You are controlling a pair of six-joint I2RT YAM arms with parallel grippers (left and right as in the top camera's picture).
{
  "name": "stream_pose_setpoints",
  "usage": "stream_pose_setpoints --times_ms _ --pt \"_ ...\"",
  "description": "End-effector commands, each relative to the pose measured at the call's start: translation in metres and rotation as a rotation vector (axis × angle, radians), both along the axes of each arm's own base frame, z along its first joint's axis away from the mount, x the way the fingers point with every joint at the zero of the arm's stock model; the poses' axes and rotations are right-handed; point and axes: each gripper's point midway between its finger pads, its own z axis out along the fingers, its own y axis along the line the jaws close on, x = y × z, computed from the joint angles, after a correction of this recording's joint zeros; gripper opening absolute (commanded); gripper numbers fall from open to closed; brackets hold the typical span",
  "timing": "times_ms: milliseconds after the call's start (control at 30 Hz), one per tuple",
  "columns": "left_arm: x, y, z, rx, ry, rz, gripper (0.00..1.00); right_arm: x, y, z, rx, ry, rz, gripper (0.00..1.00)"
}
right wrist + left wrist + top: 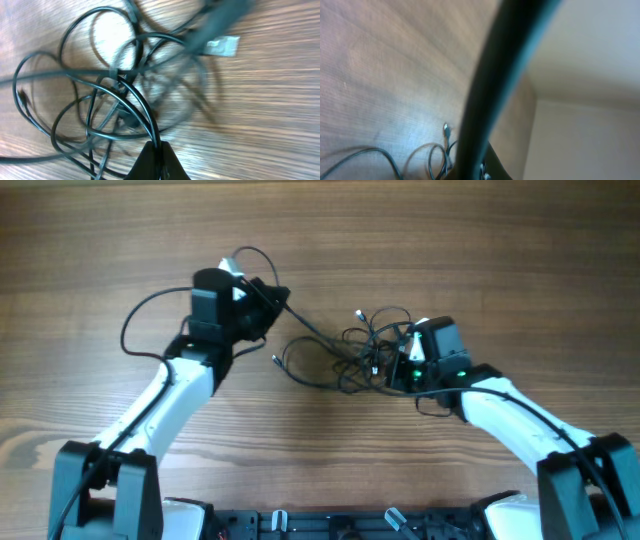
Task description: Untangle cables
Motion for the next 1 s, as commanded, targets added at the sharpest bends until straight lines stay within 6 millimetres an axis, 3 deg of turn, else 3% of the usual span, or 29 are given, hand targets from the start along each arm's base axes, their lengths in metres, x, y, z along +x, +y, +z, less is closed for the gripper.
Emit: stream_pose_setpoints --times_ms 0,67,167,267,333,400,467,500,533,633,667,733,800,900,967 --pt "0.008 0.043 0.065 -0.069 -0.170 0.050 0.04 0.017 -0.074 0.020 -0.103 -0.061 -0.214 0.04" --pt "0.006 0.082 0.101 -0.072 -0.273 0.116 0.04 0.006 -0.154 0.022 -0.233 -0.020 -0.457 0.04" --pt "-0.003 0.140 0.140 -0.041 -0.381 0.254 0.04 -0.021 -0.240 0.022 -0.273 0.034 -0.680 0.04" --pt "-0.010 0.181 0.152 -0.017 -0.414 0.356 0.04 -0.047 -0.281 0.019 -0.229 0.083 -0.858 0.04" --pt "-0.012 0.192 0.148 -0.014 -0.399 0.383 0.04 -0.042 -0.275 0.022 -0.158 0.056 -0.815 0.05" --pt "-0.012 0.184 0.143 0.078 -0.421 0.323 0.04 -0.023 -0.247 0.031 -0.046 -0.030 -0.628 0.08" --pt "-0.012 0.172 0.138 0.187 -0.457 0.248 0.04 -0.011 -0.224 0.040 0.040 -0.083 -0.527 0.47" --pt "-0.011 0.171 0.137 0.268 -0.490 0.231 0.04 -0.007 -0.201 0.046 0.113 -0.110 -0.421 0.84" --pt "-0.009 0.178 0.137 0.307 -0.493 0.260 0.04 -0.007 -0.183 0.050 0.160 -0.118 -0.346 1.00" --pt "-0.004 0.209 0.142 0.485 -0.527 0.382 0.04 -0.007 -0.158 0.050 0.166 -0.108 -0.249 1.00" --pt "-0.003 0.213 0.150 0.550 -0.574 0.386 0.04 -0.006 -0.151 0.052 0.168 -0.116 -0.229 1.00" --pt "-0.002 0.240 0.171 0.678 -0.628 0.493 0.04 0.004 -0.143 0.066 0.192 -0.152 -0.255 1.00" --pt "0.001 0.272 0.189 0.786 -0.646 0.593 0.04 0.012 -0.138 0.085 0.202 -0.217 -0.261 1.00" --pt "0.022 0.326 0.210 0.870 -0.643 0.674 0.04 0.016 -0.124 0.107 0.187 -0.309 -0.200 1.00" --pt "0.038 0.364 0.220 0.892 -0.628 0.728 0.04 0.017 -0.119 0.111 0.167 -0.327 -0.182 1.00"
